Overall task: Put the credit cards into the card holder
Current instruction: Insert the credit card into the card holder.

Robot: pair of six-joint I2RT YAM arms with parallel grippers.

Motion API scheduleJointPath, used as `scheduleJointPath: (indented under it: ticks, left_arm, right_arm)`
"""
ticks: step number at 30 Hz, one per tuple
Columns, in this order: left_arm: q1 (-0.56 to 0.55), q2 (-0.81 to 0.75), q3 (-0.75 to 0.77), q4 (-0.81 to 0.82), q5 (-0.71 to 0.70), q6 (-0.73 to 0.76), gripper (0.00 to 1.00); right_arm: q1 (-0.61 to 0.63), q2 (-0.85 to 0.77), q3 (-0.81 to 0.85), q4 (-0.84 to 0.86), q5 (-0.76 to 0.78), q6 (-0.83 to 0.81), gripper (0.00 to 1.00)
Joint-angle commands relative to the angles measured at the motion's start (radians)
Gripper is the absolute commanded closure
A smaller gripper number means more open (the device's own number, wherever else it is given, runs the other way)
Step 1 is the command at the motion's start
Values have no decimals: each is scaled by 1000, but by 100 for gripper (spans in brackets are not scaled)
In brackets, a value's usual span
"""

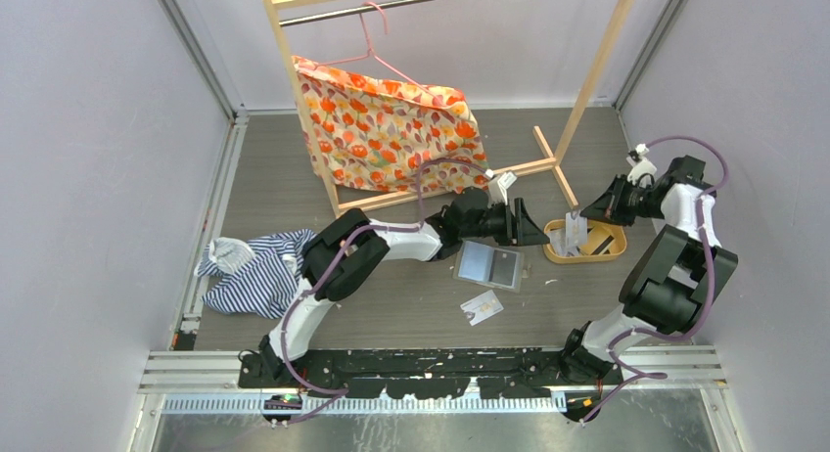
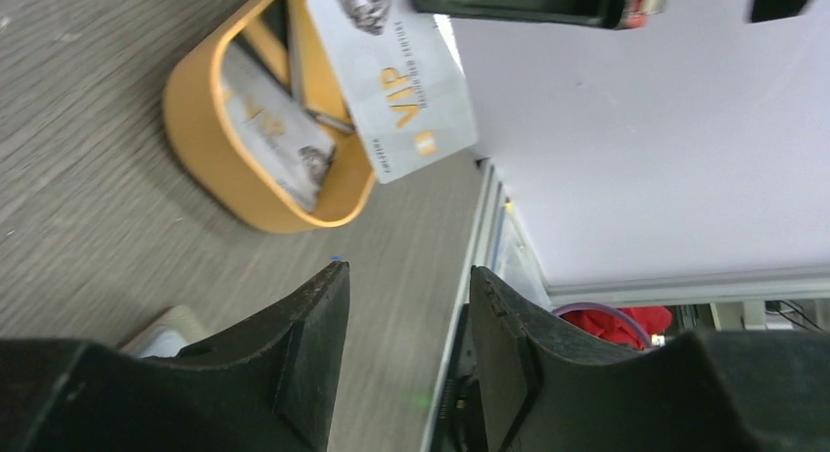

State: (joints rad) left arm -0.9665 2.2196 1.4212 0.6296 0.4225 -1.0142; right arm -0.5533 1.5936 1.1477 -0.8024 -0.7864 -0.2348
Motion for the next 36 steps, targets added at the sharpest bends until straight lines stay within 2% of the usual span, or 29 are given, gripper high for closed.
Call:
scheduleJointPath:
  ticks: [1, 4, 7, 10, 14, 17, 21, 26, 36]
  left_arm:
    - [5, -112, -57, 93, 24, 15, 47]
    - [6, -156, -134, 117, 6, -18, 38]
    - [8, -198, -225, 200, -35, -66, 35]
    - [9, -206, -271, 281, -45, -132, 35]
    - [9, -208, -289, 349, -58, -186, 18]
    - [9, -230, -310, 360, -88, -186, 17]
    - [9, -237, -330, 376, -120, -204, 21]
    - [9, -231, -368, 469, -171, -263, 40]
    - [15, -213, -412, 615, -242, -332, 56]
  right_arm:
    - [-21, -39, 28, -71, -104, -37, 99]
    - [-17, -55, 7, -106, -260, -34, 99]
    - [8, -69, -30, -112, -383, -24, 99]
    - [60, -83, -70, -71, -444, 11, 99]
    - [145, -69, -77, -46, -491, 28, 99]
    - [167, -58, -77, -62, -519, 11, 99]
    - [182, -52, -66, -112, -561, -50, 99]
    - [194, -49, -61, -151, -574, -97, 99]
    - [216, -39, -39, -291, -591, -254, 99]
